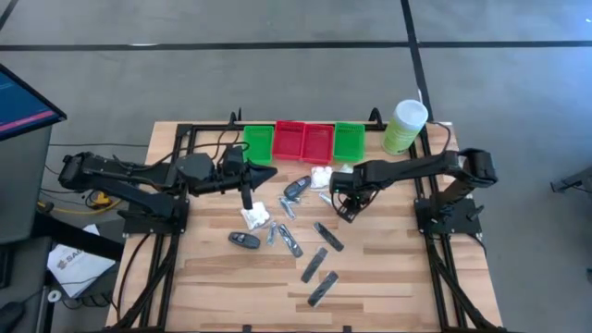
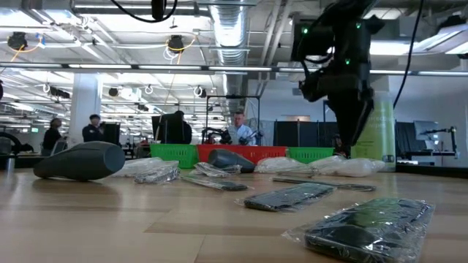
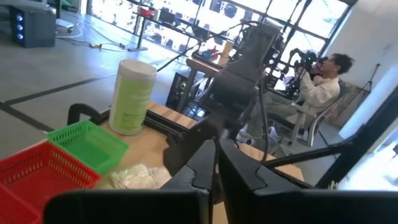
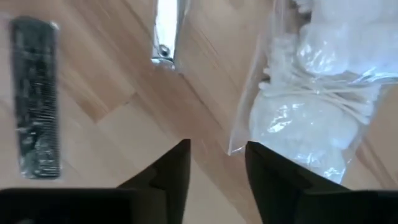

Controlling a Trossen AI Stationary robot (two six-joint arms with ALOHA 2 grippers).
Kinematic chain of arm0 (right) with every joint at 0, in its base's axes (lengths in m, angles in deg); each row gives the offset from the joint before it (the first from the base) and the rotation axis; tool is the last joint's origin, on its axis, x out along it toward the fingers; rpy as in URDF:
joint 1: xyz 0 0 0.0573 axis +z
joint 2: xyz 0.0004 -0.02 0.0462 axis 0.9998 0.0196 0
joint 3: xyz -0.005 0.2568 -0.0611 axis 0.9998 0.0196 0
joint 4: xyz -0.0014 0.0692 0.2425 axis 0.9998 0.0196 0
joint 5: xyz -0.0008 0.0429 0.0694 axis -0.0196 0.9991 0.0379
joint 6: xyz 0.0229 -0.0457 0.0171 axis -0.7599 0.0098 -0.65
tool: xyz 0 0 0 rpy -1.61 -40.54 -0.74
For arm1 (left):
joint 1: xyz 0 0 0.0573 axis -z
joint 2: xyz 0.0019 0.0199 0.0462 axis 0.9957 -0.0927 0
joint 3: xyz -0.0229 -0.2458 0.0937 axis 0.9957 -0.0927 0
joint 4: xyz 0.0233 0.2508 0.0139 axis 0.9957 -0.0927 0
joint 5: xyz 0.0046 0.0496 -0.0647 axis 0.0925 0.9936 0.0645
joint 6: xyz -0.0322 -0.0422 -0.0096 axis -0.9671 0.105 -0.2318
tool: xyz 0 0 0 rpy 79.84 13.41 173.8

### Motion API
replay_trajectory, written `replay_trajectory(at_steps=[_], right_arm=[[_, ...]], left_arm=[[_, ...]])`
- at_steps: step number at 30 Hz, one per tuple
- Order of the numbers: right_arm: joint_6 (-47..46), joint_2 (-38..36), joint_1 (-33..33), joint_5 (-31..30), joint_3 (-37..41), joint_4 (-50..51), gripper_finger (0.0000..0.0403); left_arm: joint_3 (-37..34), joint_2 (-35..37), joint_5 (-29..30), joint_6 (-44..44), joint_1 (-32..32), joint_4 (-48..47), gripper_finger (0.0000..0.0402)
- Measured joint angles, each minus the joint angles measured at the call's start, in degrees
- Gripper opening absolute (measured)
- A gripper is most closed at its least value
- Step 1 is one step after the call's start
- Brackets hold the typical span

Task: Pick & Place Travel size toiletries
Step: Put the cotton pack into the left green basket

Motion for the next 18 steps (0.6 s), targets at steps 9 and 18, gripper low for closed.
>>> replay_trajectory(at_steps=[9,18], right_arm=[[0.0,5.1,-0.1,0.9,0.0,-2.2,0.0181],[-0.1,10.5,-0.1,1.0,-0.1,-1.6,0.0136]], left_arm=[[0.0,0.0,-1.7,2.4,0.0,-0.2,0.0015],[0.0,0.0,-1.7,3.7,0.0,-2.3,0.0017]])
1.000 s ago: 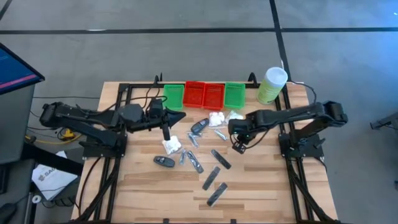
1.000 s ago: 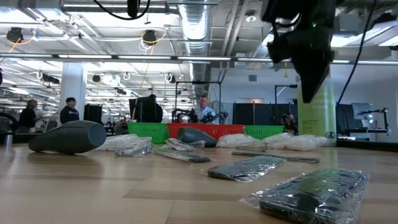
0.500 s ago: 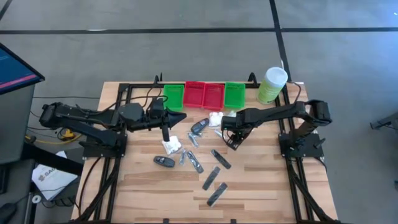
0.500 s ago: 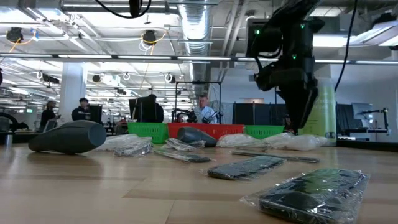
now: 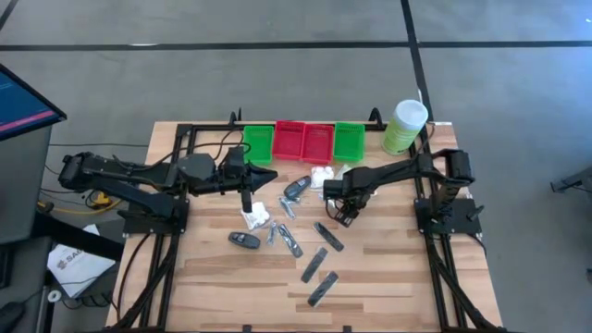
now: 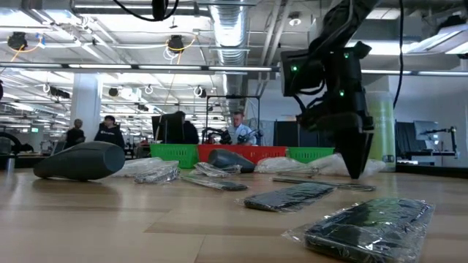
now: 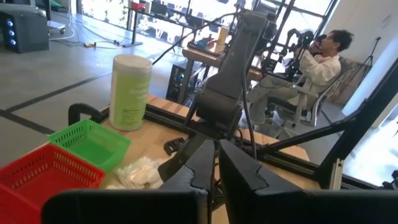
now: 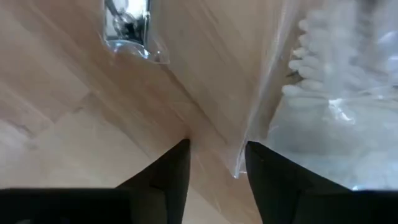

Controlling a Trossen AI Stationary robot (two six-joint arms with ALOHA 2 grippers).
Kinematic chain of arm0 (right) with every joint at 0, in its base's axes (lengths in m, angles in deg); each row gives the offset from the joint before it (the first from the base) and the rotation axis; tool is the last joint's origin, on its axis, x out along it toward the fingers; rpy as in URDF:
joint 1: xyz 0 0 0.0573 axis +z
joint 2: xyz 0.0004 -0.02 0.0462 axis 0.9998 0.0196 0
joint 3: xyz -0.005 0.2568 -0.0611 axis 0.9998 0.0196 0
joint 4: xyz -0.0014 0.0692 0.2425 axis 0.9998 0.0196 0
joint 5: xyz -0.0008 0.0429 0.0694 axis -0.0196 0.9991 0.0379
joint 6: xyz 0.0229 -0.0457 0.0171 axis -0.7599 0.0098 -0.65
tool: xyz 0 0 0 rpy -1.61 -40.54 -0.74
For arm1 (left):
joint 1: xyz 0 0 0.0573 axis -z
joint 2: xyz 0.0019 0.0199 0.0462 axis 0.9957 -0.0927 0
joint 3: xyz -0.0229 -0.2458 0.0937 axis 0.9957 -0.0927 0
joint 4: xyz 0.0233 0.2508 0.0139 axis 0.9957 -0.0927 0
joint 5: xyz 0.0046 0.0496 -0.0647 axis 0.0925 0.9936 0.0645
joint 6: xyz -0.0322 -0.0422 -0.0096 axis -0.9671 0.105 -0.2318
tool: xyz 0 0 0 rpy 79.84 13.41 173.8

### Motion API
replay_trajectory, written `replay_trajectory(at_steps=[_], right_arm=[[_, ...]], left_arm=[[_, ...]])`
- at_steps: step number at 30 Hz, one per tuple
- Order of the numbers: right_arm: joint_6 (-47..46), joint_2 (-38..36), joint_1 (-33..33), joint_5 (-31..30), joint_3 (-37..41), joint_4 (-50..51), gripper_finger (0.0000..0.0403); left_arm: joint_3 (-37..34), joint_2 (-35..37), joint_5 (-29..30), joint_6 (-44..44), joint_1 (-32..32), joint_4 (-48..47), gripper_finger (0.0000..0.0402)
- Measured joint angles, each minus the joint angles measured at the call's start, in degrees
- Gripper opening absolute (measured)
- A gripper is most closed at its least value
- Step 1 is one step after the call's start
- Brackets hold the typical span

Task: Pick & Place Travel size toiletries
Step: Put the cotton pack into the left green basket

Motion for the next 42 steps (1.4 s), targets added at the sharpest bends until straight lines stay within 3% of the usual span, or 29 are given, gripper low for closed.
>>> replay_trajectory(at_steps=[10,13,20,25,27,33,38,42], right_arm=[[-0.8,-0.7,0.3,0.0,0.3,2.6,0.0009],[-2.1,-3.0,0.3,0.2,0.2,4.3,0.0008],[-3.7,-11.3,0.7,8.5,-0.2,6.3,0.0001],[-4.1,-16.0,1.6,12.6,-5.7,9.3,0.0000],[-4.1,-16.7,2.0,13.6,-9.6,10.3,0.0000],[-2.4,-13.3,3.0,15.1,-24.9,15.4,0.0000],[1.4,-7.5,3.8,16.5,-39.2,21.3,0.0000],[2.7,-3.7,4.6,18.0,-50.0,22.9,0.0000]], left_arm=[[0.0,0.0,-1.5,-0.1,0.0,-0.4,0.0017],[0.0,0.0,-1.5,-0.1,0.0,-0.8,0.0017],[0.0,-0.3,-1.5,2.2,0.0,-1.5,0.0017],[0.0,-1.5,-1.7,3.2,-0.3,-1.7,0.0017],[0.0,-2.8,-4.9,2.6,-1.2,-1.4,0.0017],[0.0,-9.3,-24.3,-1.9,-6.4,-1.7,0.0005],[0.0,-12.3,-34.5,-7.8,-10.7,0.6,0.0007],[0.0,-12.5,-38.8,-9.1,-14.3,1.4,0.0025]])
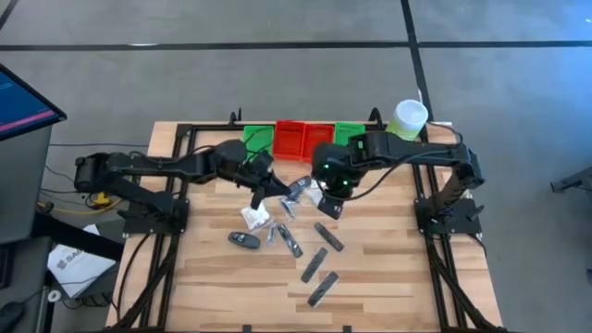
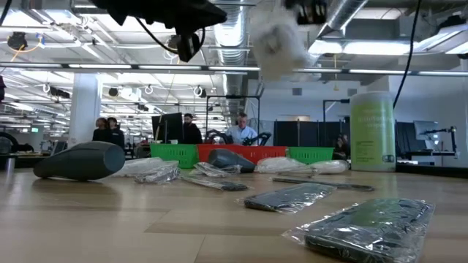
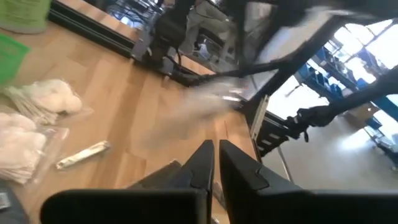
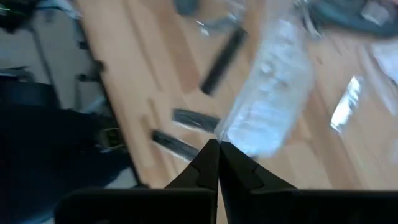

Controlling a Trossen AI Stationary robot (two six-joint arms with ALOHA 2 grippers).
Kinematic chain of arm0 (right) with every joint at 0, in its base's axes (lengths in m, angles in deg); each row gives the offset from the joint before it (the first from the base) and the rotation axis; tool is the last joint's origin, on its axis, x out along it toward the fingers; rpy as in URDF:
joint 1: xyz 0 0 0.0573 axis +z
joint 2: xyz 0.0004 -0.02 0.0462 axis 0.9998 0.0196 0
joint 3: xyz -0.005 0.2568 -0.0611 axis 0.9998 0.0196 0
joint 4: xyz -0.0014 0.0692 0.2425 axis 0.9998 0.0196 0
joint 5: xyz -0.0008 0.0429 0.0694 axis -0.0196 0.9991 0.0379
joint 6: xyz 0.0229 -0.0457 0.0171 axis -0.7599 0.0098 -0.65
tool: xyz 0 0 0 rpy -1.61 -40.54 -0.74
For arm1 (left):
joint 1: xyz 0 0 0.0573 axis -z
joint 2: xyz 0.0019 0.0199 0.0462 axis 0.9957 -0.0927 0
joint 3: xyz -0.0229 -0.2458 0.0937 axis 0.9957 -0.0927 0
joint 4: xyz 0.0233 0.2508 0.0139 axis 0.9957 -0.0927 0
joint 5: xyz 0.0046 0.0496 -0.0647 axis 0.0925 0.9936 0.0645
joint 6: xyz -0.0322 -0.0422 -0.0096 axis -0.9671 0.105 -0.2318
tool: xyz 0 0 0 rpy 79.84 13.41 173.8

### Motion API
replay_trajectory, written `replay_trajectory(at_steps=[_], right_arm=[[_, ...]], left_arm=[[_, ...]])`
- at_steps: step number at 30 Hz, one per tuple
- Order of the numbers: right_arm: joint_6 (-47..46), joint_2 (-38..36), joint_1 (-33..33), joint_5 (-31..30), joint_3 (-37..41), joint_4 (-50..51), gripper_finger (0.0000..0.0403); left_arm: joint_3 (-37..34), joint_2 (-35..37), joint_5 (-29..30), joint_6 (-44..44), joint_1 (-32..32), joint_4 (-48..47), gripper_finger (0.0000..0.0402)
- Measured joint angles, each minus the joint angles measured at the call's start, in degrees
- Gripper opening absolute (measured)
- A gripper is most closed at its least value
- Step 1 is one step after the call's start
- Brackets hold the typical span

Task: Pick & Place Travel size toiletries
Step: Put the cotton pack into the left green basket

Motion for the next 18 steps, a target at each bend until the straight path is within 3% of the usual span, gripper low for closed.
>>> replay_trajectory(at_steps=[8,14,18], right_arm=[[-0.2,4.7,1.1,0.5,-17.0,1.0,0.0000],[-1.6,4.9,1.5,2.1,-19.8,-2.1,0.0000],[-1.7,4.0,1.7,2.7,-20.2,-4.1,0.0000]], left_arm=[[0.0,3.3,-8.4,2.5,-4.8,0.4,0.0110],[0.0,4.9,-16.6,0.0,-6.8,2.3,0.0197],[0.0,4.9,-18.0,-0.6,-6.4,3.7,0.0244]])
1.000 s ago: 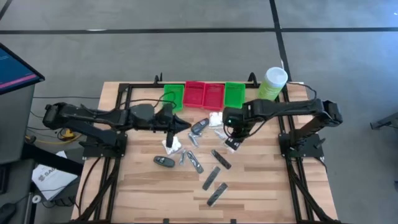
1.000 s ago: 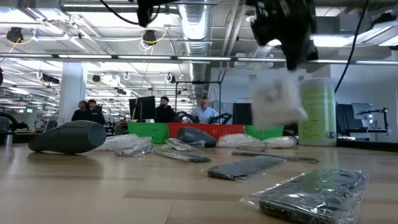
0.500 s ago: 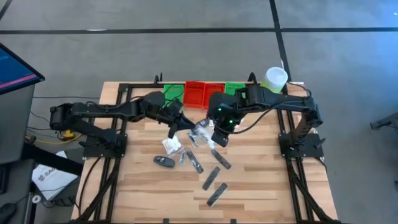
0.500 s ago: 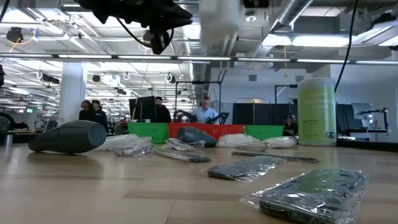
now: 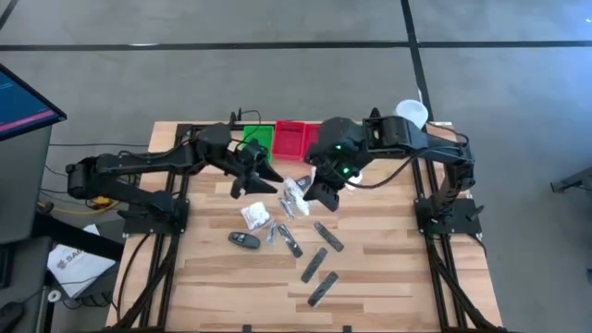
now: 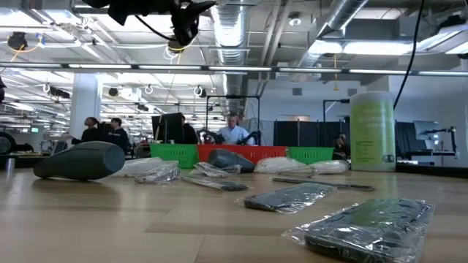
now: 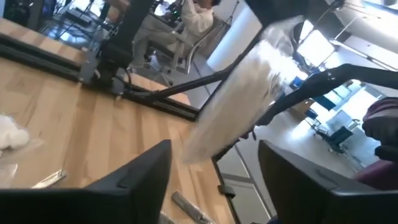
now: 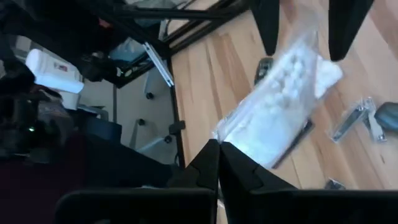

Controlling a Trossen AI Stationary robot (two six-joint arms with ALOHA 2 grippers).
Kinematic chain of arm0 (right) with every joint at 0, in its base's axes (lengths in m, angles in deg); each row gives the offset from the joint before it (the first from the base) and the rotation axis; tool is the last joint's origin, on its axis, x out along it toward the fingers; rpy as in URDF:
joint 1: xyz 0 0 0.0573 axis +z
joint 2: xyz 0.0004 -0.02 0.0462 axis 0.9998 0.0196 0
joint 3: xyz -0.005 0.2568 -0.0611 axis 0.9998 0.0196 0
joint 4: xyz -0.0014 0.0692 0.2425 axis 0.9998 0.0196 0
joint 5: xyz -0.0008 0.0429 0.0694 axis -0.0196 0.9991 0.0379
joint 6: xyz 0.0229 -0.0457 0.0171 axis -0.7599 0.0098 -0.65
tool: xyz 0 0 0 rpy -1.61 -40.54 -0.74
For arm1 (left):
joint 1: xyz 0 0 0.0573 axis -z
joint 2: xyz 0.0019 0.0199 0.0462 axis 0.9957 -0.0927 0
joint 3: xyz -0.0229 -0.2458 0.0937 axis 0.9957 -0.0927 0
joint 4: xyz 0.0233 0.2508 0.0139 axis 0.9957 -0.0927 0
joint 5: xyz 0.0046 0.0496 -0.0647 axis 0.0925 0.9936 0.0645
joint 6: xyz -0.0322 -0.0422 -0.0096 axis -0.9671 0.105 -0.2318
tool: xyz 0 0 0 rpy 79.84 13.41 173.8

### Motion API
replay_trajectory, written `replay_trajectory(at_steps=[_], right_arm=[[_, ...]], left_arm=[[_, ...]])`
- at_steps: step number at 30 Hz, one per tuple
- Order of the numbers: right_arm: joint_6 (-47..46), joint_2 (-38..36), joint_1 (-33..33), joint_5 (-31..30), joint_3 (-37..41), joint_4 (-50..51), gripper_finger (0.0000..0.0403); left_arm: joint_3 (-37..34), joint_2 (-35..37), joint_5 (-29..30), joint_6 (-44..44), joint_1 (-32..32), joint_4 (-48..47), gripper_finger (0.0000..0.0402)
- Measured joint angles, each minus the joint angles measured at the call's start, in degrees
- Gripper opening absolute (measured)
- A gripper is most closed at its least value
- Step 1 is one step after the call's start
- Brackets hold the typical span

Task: Pick & Place Travel size toiletries
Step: Put the cotton pack into the left green basket

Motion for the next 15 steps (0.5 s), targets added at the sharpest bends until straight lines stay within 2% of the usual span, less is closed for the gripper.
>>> replay_trajectory(at_steps=[4,9,15], right_arm=[[0.0,0.0,-0.2,0.8,0.1,-0.7,0.0000],[-0.1,0.0,-0.3,5.0,0.1,-5.9,0.0000],[-2.8,0.0,-0.4,9.1,0.1,-15.8,0.0000]], left_arm=[[0.0,0.0,-0.1,-1.6,1.7,4.6,0.0272],[0.0,0.0,0.0,-4.0,3.1,14.8,0.0282],[0.0,-0.1,1.4,-4.5,3.1,15.7,0.0281]])
